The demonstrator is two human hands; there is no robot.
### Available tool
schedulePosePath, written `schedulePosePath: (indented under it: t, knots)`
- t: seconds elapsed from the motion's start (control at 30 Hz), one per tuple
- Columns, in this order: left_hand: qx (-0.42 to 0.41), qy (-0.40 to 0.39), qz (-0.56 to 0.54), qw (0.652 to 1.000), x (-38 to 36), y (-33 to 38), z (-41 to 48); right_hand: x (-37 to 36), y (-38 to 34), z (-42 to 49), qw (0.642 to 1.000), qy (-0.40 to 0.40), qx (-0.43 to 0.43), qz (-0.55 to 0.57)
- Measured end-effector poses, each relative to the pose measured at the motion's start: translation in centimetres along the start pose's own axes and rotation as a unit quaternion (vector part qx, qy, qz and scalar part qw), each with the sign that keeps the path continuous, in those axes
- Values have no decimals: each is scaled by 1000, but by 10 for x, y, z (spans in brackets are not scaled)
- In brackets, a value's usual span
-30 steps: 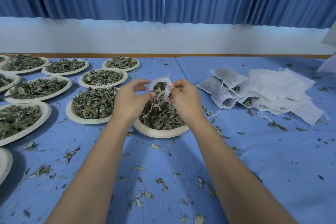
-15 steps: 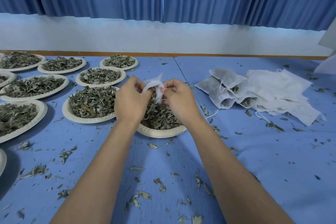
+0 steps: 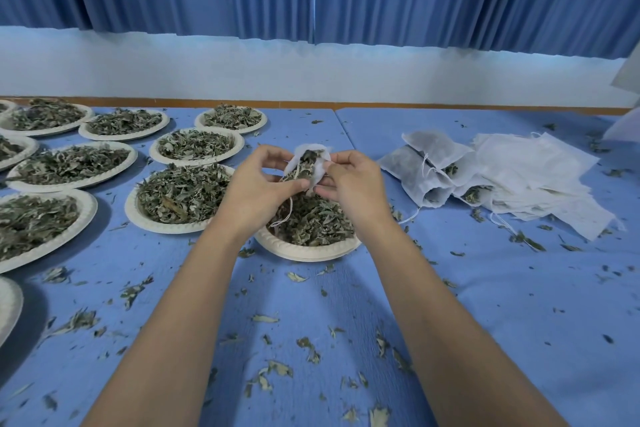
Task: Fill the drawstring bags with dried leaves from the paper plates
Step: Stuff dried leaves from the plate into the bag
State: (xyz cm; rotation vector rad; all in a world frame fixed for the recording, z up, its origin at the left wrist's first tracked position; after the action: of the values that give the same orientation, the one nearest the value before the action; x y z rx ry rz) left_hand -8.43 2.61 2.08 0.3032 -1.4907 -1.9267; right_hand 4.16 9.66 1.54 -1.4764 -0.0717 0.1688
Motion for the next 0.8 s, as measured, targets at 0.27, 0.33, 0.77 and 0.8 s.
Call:
schedulePosePath:
  t: [0.27, 0.33, 0.77, 0.8]
  knots:
    - [-10, 92, 65, 994, 2, 0, 2, -11, -11, -12, 970, -42, 148, -186]
    - [-13, 119, 104, 987, 2, 2, 1, -13, -13, -16, 954, -44, 192, -226]
    - [28, 98, 77, 992, 4, 1, 3, -5, -9, -14, 959, -21, 131, -251]
    - [46, 75, 39, 995, 5, 2, 3, -5, -8, -14, 965, -23, 119, -231]
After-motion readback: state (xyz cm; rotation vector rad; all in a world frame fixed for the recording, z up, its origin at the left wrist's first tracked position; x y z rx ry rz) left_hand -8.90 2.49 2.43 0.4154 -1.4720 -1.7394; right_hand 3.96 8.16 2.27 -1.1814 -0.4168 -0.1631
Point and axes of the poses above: each hand's wrist, its own z-axis towards the middle knuckle, its own x-axis out of the back of the hand, y = z × x, the point moved 4 cm from there along z, towards the middle knuckle, and after that the axes turned 9 degrees about y, right-handed, at the moved point
